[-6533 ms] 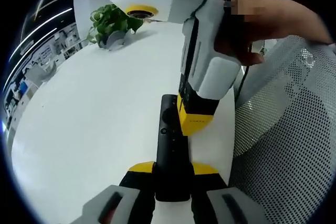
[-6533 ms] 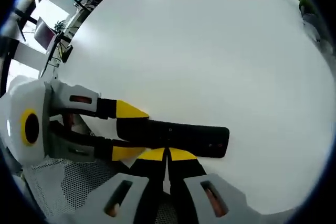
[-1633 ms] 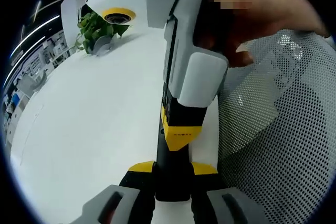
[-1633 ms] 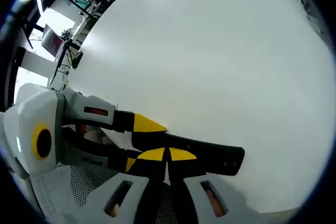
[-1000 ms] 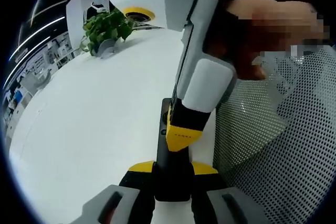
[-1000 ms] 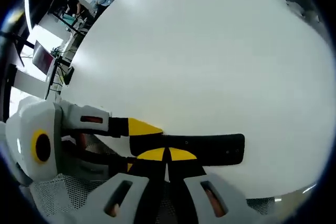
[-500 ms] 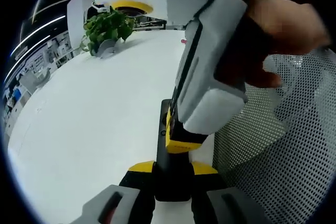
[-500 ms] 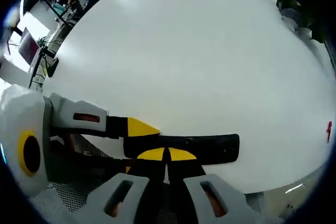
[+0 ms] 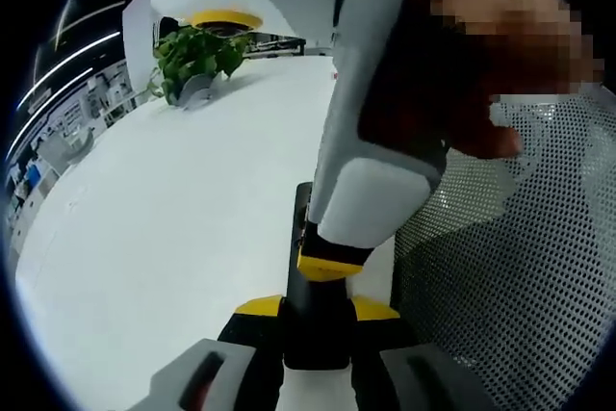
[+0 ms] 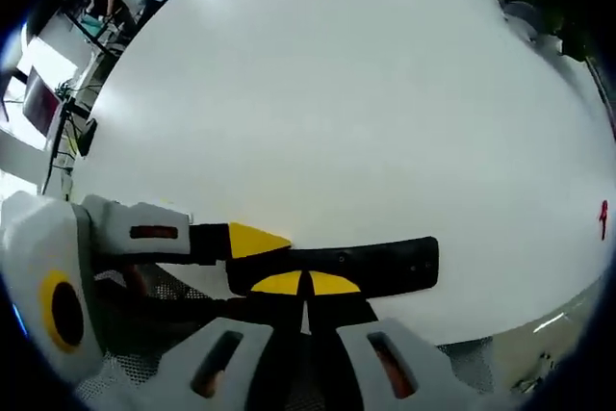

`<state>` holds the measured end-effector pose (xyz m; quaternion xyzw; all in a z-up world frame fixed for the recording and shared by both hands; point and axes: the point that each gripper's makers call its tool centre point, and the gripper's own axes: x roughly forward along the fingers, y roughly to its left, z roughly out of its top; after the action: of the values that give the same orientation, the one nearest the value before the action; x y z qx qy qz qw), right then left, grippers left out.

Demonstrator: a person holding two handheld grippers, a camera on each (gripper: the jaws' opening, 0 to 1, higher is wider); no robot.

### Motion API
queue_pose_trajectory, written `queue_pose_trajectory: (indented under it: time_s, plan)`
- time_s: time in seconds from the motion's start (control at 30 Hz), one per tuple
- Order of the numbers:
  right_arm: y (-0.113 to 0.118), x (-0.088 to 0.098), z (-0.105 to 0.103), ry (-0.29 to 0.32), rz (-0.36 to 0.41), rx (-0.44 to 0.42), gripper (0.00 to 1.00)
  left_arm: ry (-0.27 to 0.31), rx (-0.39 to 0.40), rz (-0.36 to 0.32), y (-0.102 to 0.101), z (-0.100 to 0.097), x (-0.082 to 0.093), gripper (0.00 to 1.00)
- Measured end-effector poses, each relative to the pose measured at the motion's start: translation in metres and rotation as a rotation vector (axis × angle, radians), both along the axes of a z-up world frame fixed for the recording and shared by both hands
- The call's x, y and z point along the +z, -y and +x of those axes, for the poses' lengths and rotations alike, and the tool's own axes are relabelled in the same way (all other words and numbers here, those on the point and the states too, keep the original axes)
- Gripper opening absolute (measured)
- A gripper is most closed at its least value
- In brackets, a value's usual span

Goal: Press the specified remote control buttons in sequence, fully releasing each button before pressing the next.

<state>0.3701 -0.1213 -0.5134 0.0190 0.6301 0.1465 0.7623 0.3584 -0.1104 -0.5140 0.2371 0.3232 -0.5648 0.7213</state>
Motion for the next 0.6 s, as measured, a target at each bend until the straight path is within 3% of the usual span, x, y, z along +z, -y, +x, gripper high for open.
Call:
queue_pose_trajectory:
  time_s: [0.13, 0.23, 0.33, 0.5, 0.57, 0.6]
  plan:
    - [0.0008, 0.0006, -0.0003, 0.0, 0.043, -0.01, 0.0, 0.006, -0.005, 0.004, 0.0001, 0.0, 0.0004, 0.25]
    - [-0.001, 0.0012, -0.0022, -0.047, 0.087, -0.05, 0.0, -0.003, 0.009, 0.001, 0.0005, 0.0009, -0.0006, 0.25]
    - [0.0009, 0.0007, -0.0009, -0.054, 0.123, -0.081, 0.0, -0.008, 0.018, -0.024, -0.0005, 0.0017, 0.0001, 0.25]
    - [0.0019, 0.0019, -0.0014, 0.017, 0.235, -0.151, 0.0, -0.02, 0.015, -0.02, 0.0014, 0.0016, -0.0004, 0.25]
    - [0.0014, 0.0017, -0.0032, -0.075, 0.27, -0.225, 0.0, -0.016, 0.012, -0.018, 0.0014, 0.0014, -0.0007, 0.25]
    - [0.0027, 0.0008, -0.0011, -0.075, 0.271, -0.209, 0.0, -0.014, 0.01, -0.018, 0.0015, 0.0016, -0.0009, 0.25]
